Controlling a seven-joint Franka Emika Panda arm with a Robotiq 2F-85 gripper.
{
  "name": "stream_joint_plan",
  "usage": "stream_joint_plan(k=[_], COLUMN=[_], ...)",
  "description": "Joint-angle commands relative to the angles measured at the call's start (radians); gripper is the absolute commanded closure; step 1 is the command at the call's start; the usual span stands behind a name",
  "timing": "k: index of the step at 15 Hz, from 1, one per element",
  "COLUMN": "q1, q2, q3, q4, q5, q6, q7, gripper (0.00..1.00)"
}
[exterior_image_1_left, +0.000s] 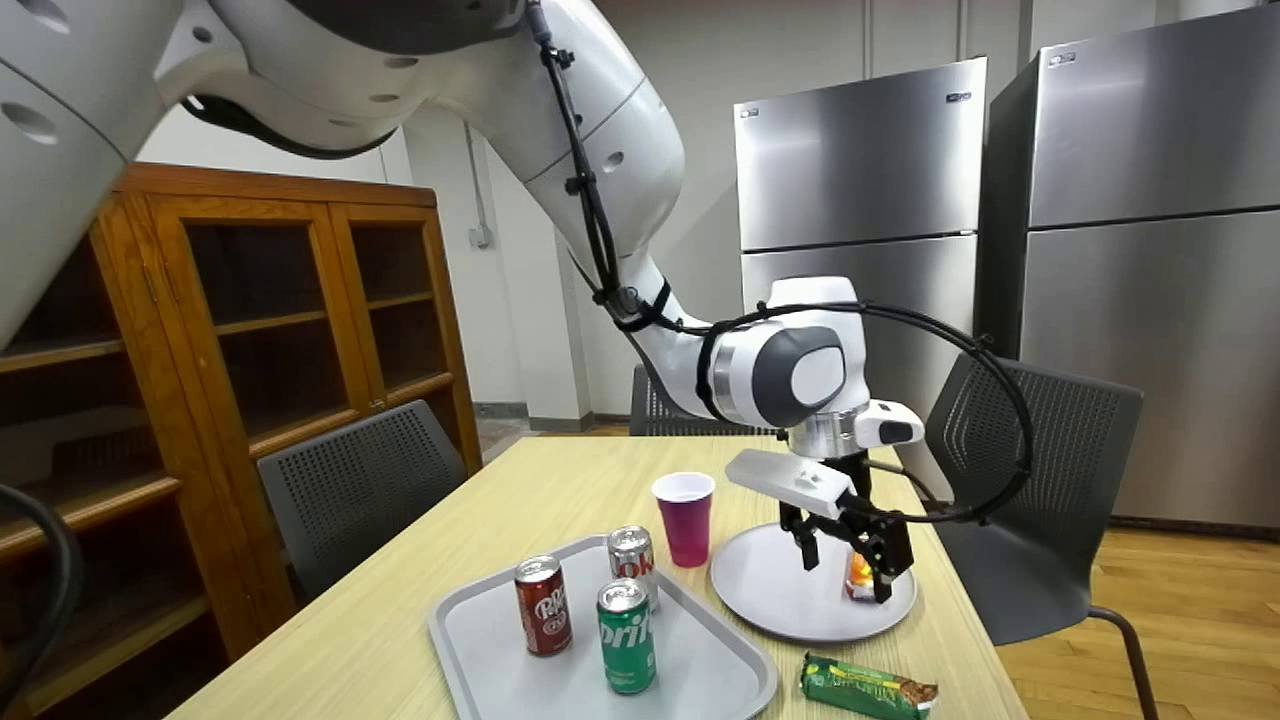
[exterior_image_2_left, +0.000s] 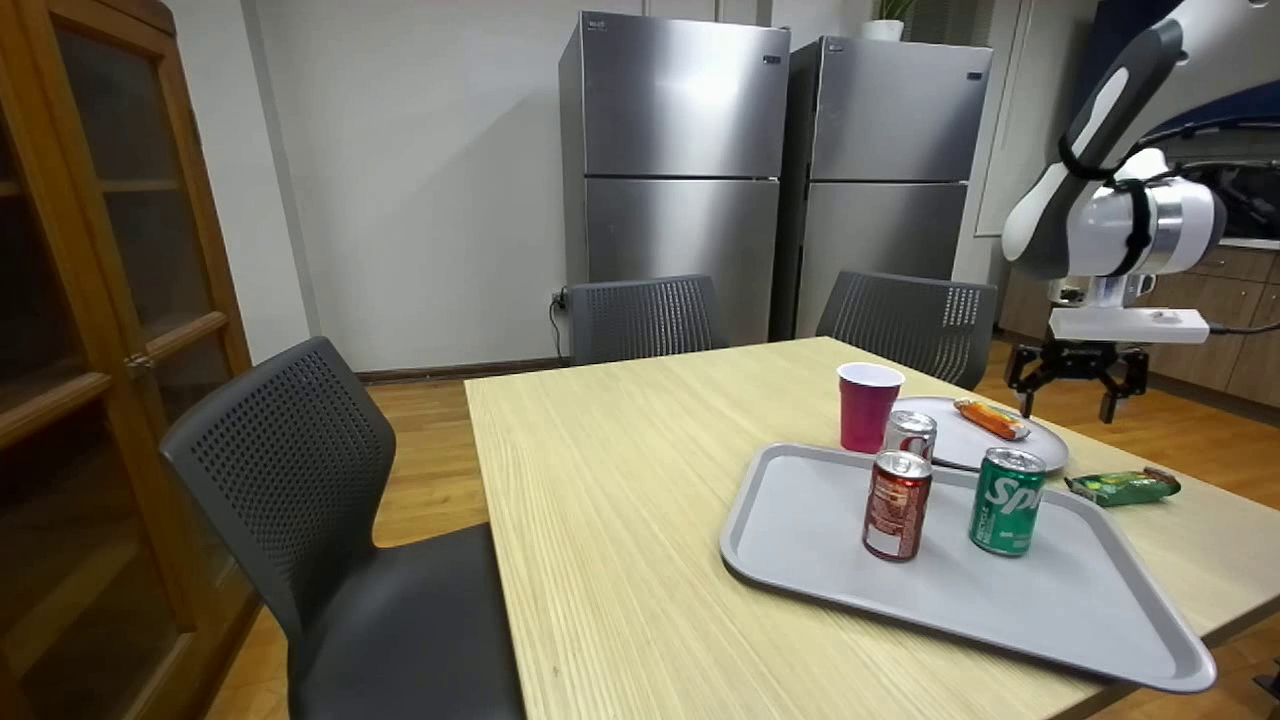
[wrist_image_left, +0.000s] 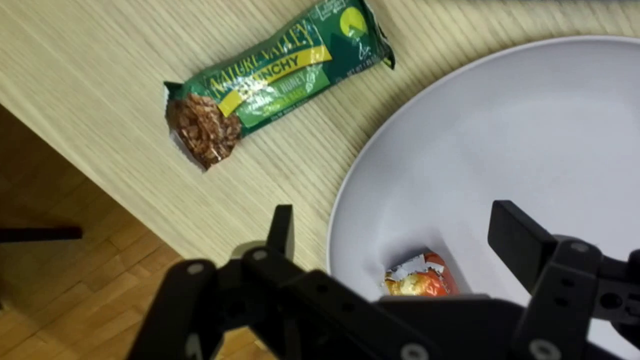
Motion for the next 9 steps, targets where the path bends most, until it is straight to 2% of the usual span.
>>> stream_joint_plan(k=[1, 9], q1=[-0.093, -0.190], q2=[0.062, 0.163], q3=[0.084, 0.179], q4=[0.119, 0.270], q5=[0.028, 0.017], q6=[-0.038, -0.046], q7=[-0.162, -0.413], gripper=[0.00, 0.00])
